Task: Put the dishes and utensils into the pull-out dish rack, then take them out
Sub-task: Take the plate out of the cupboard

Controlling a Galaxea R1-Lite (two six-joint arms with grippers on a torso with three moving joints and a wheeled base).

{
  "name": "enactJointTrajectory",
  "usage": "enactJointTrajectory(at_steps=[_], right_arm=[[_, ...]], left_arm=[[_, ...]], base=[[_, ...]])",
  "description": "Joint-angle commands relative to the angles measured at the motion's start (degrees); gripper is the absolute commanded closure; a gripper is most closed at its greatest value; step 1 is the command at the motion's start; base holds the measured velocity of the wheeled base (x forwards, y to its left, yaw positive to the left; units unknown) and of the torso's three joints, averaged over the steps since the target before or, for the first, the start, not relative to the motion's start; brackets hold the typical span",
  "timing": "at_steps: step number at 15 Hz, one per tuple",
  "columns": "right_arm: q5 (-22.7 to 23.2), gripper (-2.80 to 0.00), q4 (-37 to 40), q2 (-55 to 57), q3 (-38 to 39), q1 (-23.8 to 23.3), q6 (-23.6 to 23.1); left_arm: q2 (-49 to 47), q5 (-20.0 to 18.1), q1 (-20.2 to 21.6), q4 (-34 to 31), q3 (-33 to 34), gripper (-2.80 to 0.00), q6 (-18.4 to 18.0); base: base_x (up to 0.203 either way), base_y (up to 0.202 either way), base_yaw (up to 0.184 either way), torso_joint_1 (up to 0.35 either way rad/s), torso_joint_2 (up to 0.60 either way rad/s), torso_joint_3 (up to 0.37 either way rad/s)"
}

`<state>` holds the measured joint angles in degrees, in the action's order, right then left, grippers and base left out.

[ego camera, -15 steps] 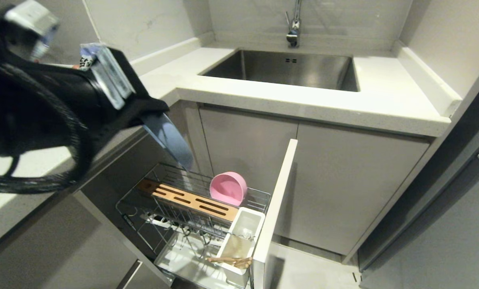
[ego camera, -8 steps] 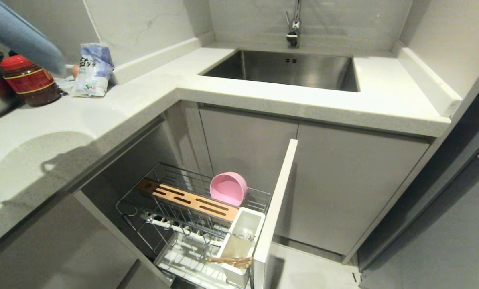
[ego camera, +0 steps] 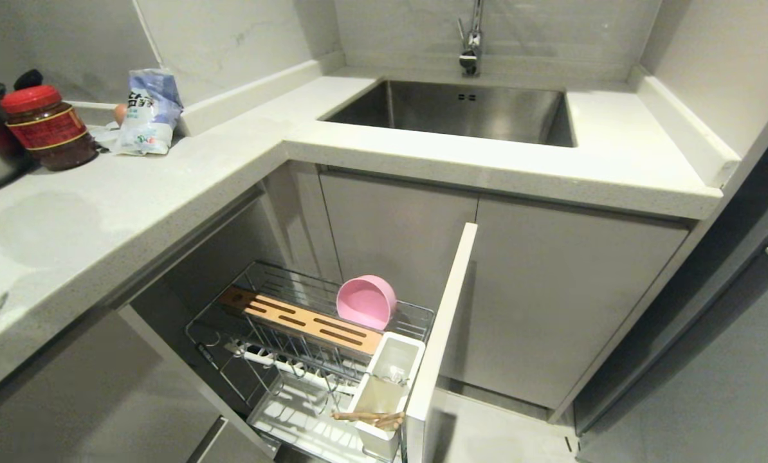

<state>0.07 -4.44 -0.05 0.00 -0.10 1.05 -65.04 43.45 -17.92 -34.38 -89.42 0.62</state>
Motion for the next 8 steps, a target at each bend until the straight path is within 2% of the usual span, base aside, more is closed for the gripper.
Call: enactJointTrajectory(at_steps=[1,3,6,8], right_arm=[[0.0,0.00,0.0,0.0,1.5,0.0,0.0],[0.0,0.00,0.0,0.0,1.5,0.0,0.0],[0.0,0.00,0.0,0.0,1.5,0.0,0.0],[0.0,0.00,0.0,0.0,1.5,0.0,0.0]], left_arm=[[-6.4,1.7,5.2,-17.1,-5.7,0.00,-0.1],[-10.5,2.2,9.1,-28.3,-10.5,0.00,-0.3],[-16.9,2.4,10.6,-44.2,-17.2,0.00,-0.7],[-22.0,2.6,10.9,-48.2,-20.7,0.00,-0.9]], base=[[0.000,0.000,0.000,0.000,0.00,0.000],[0.000,0.000,0.000,0.000,0.00,0.000],[0.000,0.000,0.000,0.000,0.00,0.000],[0.000,0.000,0.000,0.000,0.00,0.000]])
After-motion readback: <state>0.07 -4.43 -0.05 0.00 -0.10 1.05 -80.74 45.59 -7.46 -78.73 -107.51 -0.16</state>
